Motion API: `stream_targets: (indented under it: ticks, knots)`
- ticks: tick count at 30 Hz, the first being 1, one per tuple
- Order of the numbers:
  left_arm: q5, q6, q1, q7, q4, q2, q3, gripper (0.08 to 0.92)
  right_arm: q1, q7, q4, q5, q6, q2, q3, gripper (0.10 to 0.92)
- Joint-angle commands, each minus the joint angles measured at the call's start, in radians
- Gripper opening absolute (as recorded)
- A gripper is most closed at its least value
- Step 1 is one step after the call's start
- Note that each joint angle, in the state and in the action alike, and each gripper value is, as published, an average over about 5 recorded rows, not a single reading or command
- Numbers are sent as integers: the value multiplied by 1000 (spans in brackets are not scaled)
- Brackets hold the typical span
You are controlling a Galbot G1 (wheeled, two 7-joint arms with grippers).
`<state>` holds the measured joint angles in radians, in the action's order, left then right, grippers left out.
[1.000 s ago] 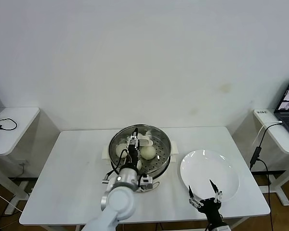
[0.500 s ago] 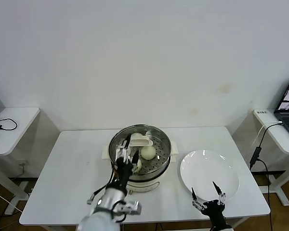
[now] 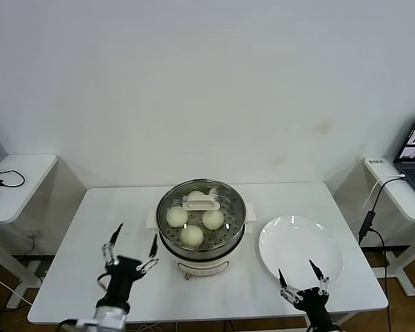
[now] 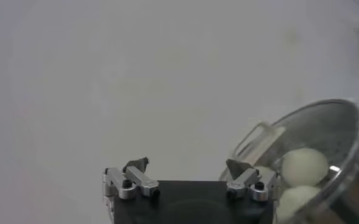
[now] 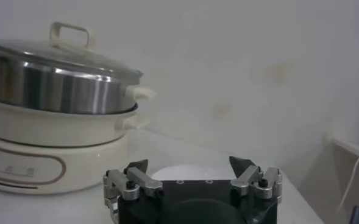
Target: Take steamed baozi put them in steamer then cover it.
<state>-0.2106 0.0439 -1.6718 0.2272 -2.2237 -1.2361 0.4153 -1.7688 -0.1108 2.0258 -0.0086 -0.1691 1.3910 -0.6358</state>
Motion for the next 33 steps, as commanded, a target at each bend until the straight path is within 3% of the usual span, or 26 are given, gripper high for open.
stream_targets:
  ticks: [1, 9, 25, 33]
  knots:
    - [489, -250, -219, 127, 87, -28, 141, 823, -39, 51, 25, 192, -1, -142, 36, 823]
    - [445, -285, -237, 115, 138, -49, 115, 823, -53, 61, 32, 193, 6, -143, 63, 823]
    - [441, -154, -232, 56, 103, -54, 117, 823, -74, 51, 35, 173, 50, -137, 97, 823]
    - [413, -147, -235, 47, 95, -59, 103, 823, -81, 49, 40, 169, 49, -138, 98, 823]
